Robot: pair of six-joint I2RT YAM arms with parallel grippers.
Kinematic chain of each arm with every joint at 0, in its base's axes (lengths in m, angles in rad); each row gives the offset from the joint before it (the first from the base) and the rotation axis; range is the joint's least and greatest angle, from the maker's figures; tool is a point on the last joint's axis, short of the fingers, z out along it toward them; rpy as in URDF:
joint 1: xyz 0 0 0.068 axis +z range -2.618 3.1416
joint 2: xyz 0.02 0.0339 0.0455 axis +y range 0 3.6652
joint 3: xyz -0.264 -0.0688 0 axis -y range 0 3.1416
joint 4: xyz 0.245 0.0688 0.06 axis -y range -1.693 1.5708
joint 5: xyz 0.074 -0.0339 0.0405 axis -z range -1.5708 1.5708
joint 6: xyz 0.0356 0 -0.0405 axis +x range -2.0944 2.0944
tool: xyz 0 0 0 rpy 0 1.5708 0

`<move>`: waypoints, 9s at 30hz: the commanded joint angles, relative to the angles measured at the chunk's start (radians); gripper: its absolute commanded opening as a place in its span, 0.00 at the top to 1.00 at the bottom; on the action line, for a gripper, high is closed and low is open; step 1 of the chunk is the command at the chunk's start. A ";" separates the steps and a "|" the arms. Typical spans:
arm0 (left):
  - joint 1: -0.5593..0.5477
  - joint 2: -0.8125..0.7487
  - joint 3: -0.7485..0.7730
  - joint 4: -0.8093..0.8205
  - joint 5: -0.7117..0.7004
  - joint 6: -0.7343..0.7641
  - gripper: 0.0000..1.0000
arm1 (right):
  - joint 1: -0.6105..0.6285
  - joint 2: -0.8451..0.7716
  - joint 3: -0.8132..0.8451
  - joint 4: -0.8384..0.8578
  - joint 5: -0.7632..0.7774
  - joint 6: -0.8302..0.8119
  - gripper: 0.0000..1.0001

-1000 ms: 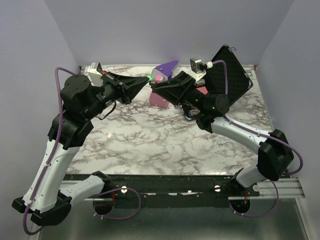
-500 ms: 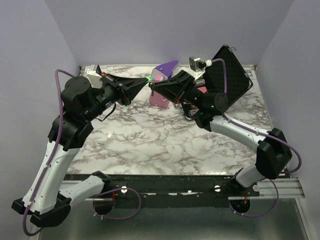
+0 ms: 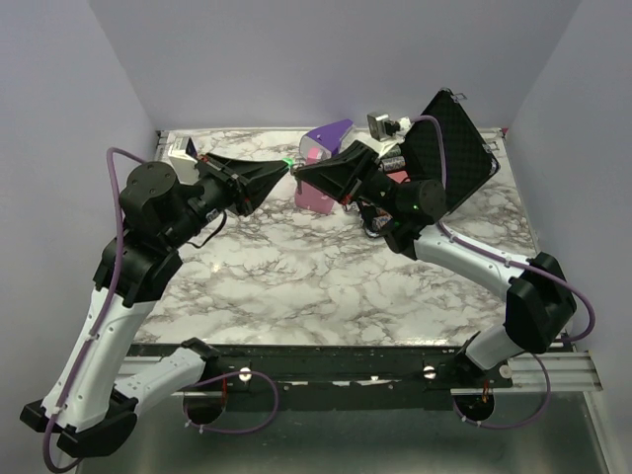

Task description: Remove the keys from the keyring

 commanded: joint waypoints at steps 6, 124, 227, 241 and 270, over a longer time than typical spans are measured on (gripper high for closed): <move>0.021 -0.102 -0.072 -0.045 -0.040 0.062 0.41 | 0.008 -0.065 0.016 -0.303 -0.053 -0.088 0.99; -0.119 0.083 0.078 -0.121 0.627 1.211 0.99 | 0.006 -0.309 0.309 -1.396 -0.482 -0.509 0.99; -0.131 0.152 0.197 -0.087 0.564 1.064 1.00 | 0.008 -0.341 0.258 -1.149 -0.369 -0.345 0.93; -0.160 0.177 0.203 -0.085 0.528 1.061 1.00 | 0.008 -0.323 0.275 -1.144 -0.387 -0.339 0.88; -0.160 0.218 0.456 -0.352 0.402 1.220 0.18 | 0.006 -0.349 0.276 -1.328 -0.438 -0.395 0.99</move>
